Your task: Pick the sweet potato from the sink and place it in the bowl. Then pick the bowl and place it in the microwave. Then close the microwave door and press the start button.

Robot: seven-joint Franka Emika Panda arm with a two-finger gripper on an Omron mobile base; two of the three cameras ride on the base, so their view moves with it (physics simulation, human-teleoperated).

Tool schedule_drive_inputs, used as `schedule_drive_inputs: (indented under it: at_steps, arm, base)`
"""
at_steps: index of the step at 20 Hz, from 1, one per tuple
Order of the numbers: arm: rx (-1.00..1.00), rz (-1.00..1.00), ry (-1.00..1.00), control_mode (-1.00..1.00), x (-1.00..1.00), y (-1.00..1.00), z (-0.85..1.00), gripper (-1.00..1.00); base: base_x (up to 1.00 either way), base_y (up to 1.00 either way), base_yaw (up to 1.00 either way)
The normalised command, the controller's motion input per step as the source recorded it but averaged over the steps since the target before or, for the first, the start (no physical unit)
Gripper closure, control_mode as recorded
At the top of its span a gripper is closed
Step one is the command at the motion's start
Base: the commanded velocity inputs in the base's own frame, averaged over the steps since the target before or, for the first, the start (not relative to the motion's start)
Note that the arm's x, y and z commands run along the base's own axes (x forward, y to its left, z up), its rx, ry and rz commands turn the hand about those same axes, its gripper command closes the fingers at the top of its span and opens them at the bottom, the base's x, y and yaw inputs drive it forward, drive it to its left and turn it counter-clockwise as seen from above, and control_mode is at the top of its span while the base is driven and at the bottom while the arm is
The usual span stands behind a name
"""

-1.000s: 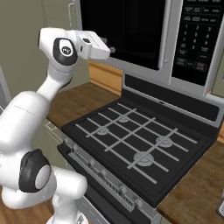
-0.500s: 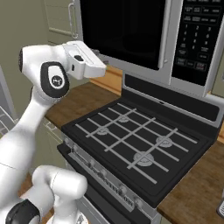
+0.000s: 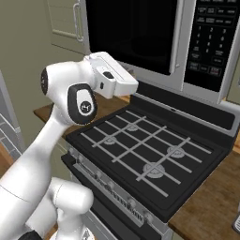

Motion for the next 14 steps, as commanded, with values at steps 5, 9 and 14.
schedule_drive_inputs:
  at_steps: [5,9,14]
  arm:
    - [0.0,0.0,0.0,-1.0,0.0,-0.37,0.0,1.0]
    - [0.01,0.0,-0.03,-1.0,0.0,-0.47,0.0,1.0]
    - [0.02,0.01,0.0,-1.0,0.0,-0.47,0.01,1.0]
  base:
    - [0.0,0.0,0.0]
    - [0.0,0.0,0.0]
    - [0.0,0.0,0.0]
